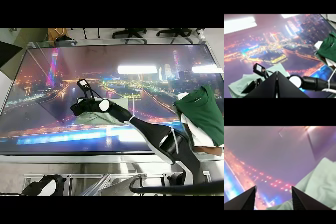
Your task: Fold the shirts.
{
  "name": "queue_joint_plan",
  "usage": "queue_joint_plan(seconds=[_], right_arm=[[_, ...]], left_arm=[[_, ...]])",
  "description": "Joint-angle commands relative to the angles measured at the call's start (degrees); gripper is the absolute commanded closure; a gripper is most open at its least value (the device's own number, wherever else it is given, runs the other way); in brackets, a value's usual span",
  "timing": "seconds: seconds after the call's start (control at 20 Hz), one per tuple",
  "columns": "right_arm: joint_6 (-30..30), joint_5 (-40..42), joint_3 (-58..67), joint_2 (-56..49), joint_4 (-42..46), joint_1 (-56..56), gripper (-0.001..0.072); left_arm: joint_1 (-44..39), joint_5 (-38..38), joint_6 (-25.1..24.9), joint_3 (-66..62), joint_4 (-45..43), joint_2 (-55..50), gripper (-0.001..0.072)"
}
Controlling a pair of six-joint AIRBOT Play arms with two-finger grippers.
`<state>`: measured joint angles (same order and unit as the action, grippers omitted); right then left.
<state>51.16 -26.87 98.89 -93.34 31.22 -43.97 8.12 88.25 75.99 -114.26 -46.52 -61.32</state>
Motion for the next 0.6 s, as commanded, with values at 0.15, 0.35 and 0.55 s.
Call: queue_joint_plan(seconds=[0.15,0.35,0.55], right_arm=[[6.03,-26.03,0.07,10.75,4.96,16.24,0.0226],[23.39,-39.95,-0.04,13.0,18.03,30.27,0.006],[24.74,-47.12,-3.65,11.37,19.98,36.17,0.006]], left_arm=[[0.26,0.61,-0.09,0.02,0.07,0.13,0.0695],[0.24,1.4,0.13,0.02,0.04,0.13,0.0695],[0.24,1.36,0.13,0.02,0.07,0.13,0.0695]])
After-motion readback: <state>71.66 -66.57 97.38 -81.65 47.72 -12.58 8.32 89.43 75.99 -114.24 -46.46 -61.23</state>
